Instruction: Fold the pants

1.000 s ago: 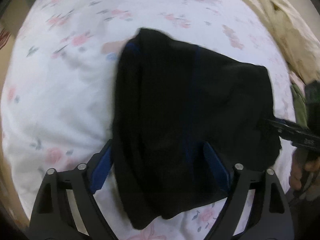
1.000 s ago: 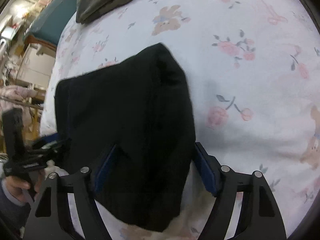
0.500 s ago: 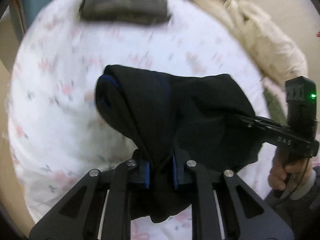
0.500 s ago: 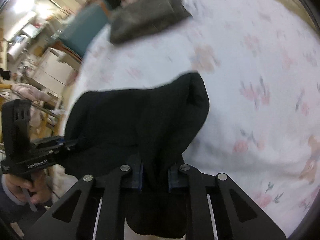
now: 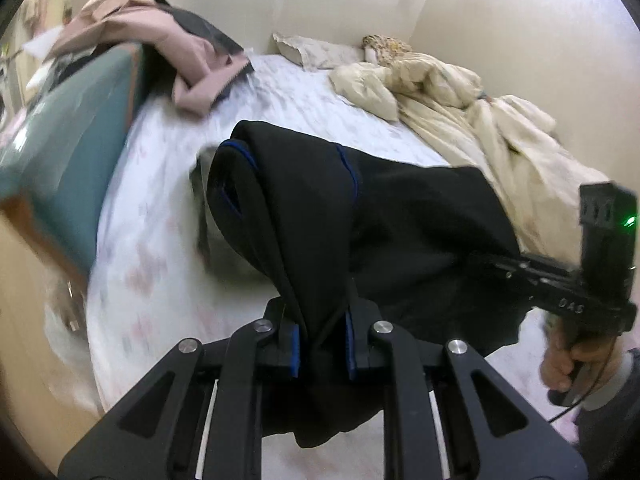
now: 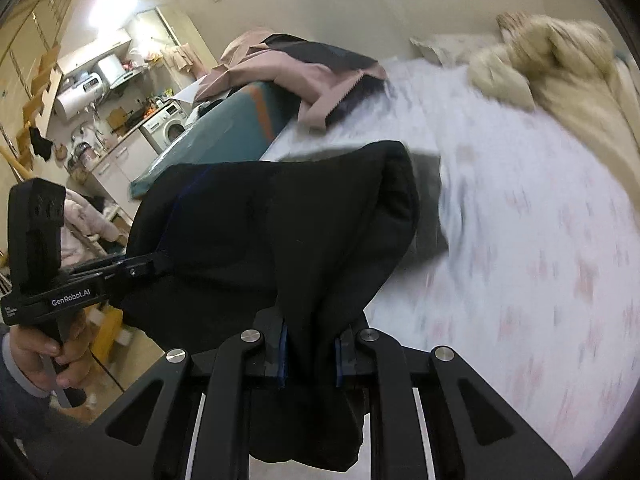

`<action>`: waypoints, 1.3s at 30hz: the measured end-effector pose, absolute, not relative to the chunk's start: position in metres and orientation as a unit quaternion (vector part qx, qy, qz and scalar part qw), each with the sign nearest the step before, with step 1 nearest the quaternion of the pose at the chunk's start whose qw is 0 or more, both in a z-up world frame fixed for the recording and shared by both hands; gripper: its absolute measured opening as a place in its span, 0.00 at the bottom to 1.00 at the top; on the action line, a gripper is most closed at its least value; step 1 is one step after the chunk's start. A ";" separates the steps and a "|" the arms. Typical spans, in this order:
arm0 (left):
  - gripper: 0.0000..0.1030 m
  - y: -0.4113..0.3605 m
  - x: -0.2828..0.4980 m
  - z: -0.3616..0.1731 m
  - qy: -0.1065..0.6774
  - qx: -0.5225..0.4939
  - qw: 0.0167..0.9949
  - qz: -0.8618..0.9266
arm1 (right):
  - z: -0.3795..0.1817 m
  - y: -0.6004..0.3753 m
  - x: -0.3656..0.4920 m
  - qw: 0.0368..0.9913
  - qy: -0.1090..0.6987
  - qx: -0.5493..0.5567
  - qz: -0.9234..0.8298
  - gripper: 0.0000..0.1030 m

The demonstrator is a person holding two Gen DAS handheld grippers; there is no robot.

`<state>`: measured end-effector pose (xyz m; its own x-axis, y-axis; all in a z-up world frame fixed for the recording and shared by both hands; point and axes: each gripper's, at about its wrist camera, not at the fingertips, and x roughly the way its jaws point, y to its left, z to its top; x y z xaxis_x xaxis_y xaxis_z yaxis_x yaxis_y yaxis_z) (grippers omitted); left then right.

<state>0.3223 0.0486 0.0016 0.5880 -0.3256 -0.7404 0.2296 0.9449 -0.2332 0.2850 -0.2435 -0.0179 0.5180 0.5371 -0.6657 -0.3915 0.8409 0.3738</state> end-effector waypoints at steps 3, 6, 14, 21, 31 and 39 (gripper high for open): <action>0.13 0.057 0.385 -0.011 0.427 -0.077 0.889 -0.150 | -0.026 -0.239 0.346 0.871 0.410 0.074 0.261 0.16; 0.14 0.060 0.435 -0.025 0.417 -0.058 0.896 -0.142 | -0.039 -0.232 0.405 0.874 0.412 0.069 0.247 0.16; 0.66 0.086 0.481 -0.104 0.458 0.034 0.888 -0.002 | -0.124 -0.247 0.476 0.852 0.510 0.028 0.117 0.51; 0.76 0.095 0.418 -0.071 0.445 0.035 0.894 0.015 | -0.106 -0.294 0.422 0.863 0.485 0.075 0.122 0.54; 0.76 0.063 0.256 -0.006 0.428 -0.004 0.903 -0.037 | -0.005 -0.275 0.255 0.874 0.418 0.137 0.205 0.54; 0.76 0.053 0.110 0.026 0.370 -0.037 0.928 0.007 | 0.028 -0.265 0.096 0.898 0.379 0.106 0.198 0.79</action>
<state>0.1101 0.0531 0.0261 0.7266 -0.0137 -0.6870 -0.0409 0.9972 -0.0632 0.0959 -0.2647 0.0282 0.6346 0.4358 -0.6382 -0.2749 0.8991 0.3406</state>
